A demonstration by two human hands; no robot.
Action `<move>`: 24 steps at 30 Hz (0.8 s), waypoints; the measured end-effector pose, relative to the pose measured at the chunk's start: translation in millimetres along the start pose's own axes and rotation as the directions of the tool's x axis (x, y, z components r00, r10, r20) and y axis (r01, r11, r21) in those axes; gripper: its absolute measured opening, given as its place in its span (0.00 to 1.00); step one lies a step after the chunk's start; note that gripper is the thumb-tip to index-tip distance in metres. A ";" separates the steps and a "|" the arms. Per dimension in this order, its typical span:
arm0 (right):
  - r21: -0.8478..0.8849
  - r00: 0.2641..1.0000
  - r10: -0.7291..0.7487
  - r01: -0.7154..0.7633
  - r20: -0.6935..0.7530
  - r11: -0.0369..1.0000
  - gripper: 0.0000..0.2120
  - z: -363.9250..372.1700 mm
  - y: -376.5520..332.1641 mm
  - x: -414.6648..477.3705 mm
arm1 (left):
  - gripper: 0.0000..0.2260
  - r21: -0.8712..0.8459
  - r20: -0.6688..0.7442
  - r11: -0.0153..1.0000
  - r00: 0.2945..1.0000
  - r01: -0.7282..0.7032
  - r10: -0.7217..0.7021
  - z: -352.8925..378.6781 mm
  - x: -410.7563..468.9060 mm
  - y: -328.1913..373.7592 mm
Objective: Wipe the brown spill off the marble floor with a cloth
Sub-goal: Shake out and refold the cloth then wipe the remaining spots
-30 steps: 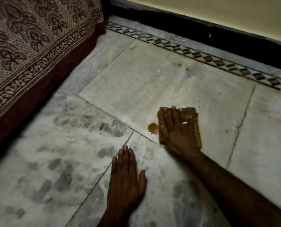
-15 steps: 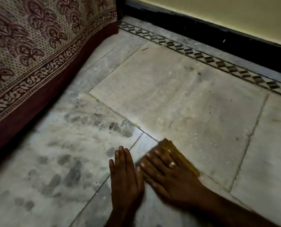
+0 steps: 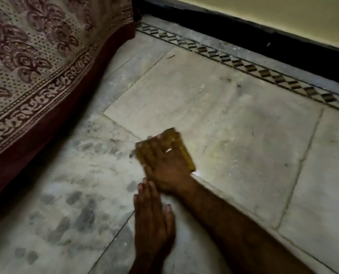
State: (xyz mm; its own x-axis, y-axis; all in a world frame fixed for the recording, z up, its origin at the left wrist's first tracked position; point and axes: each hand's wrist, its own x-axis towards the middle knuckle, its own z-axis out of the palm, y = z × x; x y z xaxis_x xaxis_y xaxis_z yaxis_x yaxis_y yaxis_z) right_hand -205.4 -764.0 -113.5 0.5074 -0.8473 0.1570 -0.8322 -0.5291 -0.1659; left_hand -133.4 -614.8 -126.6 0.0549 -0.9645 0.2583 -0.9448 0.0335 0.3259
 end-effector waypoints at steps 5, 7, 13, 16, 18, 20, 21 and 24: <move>0.091 0.999 -0.028 0.032 -0.047 0.995 0.21 -23.4 15.6 -72.3 | 0.24 0.166 -0.132 0.976 0.978 -0.141 0.163 7.1 -6.1 -4.9; 0.072 0.995 0.037 -0.030 -0.090 0.997 0.22 -36.5 39.9 -96.6 | 0.26 0.160 -0.125 0.977 0.978 -0.144 0.165 2.0 1.9 -4.0; -0.119 0.927 0.360 -0.348 0.101 0.930 0.25 -66.0 152.4 -184.3 | 0.27 0.212 -0.074 0.953 0.969 -0.216 0.236 16.5 -0.5 -18.2; -0.225 0.822 0.554 -0.520 0.131 0.824 0.27 -76.9 191.3 -247.5 | 0.24 0.272 -0.057 0.922 0.952 -0.276 0.302 21.3 -1.6 -24.8; -0.222 0.746 0.664 -0.639 0.053 0.736 0.26 -92.1 198.2 -286.5 | 0.22 0.304 -0.060 0.899 0.935 -0.316 0.349 21.4 -2.6 -24.2; -0.212 0.674 0.738 -0.717 0.036 0.664 0.27 -105.1 198.4 -323.2 | 0.23 0.282 -0.082 0.910 0.937 -0.305 0.339 21.4 -5.4 -21.0; -0.206 0.646 0.762 -0.740 0.045 0.640 0.27 -108.0 197.5 -340.1 | 0.24 0.267 -0.087 0.920 0.943 -0.287 0.320 24.1 -8.0 -23.5; -0.207 0.560 0.828 -0.806 0.034 0.554 0.28 -116.1 189.3 -397.5 | 0.26 0.205 0.001 0.947 0.968 -0.248 0.253 21.6 -10.8 -25.7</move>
State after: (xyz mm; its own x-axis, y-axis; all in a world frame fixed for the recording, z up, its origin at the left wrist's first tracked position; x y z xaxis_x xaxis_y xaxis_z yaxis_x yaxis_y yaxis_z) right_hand -590.6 -521.9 -94.3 -0.3970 -0.9141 -0.0824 -0.9165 0.3997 -0.0175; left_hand -116.7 -611.0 -157.4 -0.1860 -0.9249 0.3315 -0.9744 0.2170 0.0586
